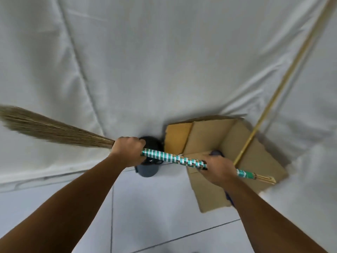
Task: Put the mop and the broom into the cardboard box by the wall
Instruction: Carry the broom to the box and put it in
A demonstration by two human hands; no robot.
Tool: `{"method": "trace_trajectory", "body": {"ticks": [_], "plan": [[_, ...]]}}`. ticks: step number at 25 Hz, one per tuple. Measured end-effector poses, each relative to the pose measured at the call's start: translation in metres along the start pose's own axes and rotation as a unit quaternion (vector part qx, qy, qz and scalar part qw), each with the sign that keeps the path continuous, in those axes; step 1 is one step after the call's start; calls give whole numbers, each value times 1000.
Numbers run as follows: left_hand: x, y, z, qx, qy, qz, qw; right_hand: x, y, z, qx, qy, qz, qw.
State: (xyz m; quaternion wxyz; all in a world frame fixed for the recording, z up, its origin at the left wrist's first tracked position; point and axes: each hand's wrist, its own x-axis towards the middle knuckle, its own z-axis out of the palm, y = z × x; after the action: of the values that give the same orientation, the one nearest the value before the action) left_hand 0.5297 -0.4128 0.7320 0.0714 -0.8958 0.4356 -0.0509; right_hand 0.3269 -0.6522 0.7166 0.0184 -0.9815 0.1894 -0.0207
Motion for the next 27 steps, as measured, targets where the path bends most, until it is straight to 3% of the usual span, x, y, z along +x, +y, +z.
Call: {"method": "trace_trajectory", "body": {"ticks": [9, 14, 19, 24, 27], "plan": [[210, 216, -11, 25, 99, 160, 982, -75, 262, -6, 13, -24, 249, 968], [284, 350, 1, -12, 84, 253, 964, -130, 340, 22, 26, -41, 378, 925], [363, 457, 44, -16, 21, 352, 936, -144, 404, 66, 77, -85, 445, 888], [427, 534, 94, -4, -61, 435, 898, -97, 447, 112, 157, -122, 490, 849], [455, 561, 125, 17, -106, 463, 880, -66, 462, 147, 151, -167, 512, 829]]}}
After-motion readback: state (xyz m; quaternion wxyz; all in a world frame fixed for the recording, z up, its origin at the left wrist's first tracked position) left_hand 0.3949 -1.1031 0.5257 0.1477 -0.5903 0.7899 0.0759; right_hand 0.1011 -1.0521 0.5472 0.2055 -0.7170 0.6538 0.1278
